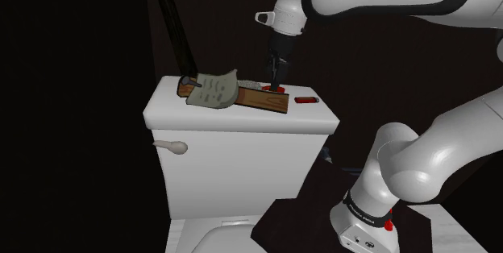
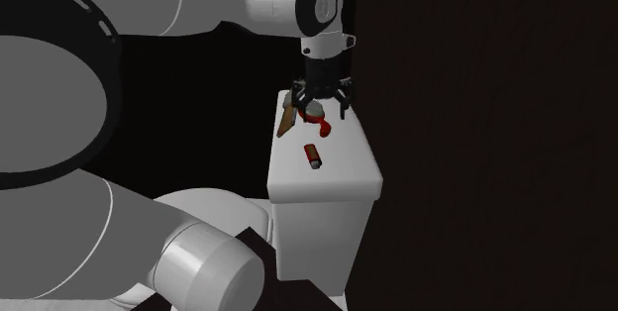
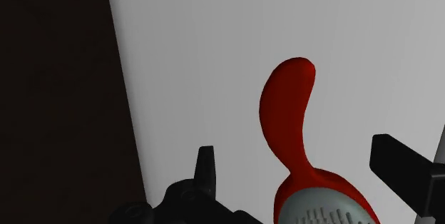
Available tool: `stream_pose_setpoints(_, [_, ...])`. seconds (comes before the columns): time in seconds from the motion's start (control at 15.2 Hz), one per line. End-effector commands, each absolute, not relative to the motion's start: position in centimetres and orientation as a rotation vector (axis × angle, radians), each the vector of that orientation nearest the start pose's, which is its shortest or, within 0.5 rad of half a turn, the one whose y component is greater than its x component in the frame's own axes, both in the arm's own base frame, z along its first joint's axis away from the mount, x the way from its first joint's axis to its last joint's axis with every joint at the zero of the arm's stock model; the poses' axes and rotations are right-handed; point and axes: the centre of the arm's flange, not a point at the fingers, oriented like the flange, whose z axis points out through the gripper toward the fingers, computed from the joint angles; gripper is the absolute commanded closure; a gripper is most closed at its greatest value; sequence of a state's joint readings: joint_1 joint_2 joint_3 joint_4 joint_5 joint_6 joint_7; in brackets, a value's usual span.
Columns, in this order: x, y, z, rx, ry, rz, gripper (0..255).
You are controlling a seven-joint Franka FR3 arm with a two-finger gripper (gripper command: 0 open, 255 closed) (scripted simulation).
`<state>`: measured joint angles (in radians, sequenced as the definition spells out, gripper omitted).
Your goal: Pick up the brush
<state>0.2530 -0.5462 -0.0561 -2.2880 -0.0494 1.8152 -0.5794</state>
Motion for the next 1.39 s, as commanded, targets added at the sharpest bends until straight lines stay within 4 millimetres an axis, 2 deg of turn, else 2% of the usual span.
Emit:
stream_pose_setpoints(0.0, [38.8, 7.0, 55.6, -2.925, -1.227, -0.108, 0])
stream_pose_setpoints(0.07, [38.7, 7.1, 55.6, -2.925, -1.227, -0.108, 255])
stream_pose_setpoints(0.66, [38.8, 7.0, 55.6, -2.925, -1.227, -0.108, 255])
stream_pose_setpoints(1.32, [38.8, 7.0, 60.9, -2.925, -1.227, -0.108, 255])
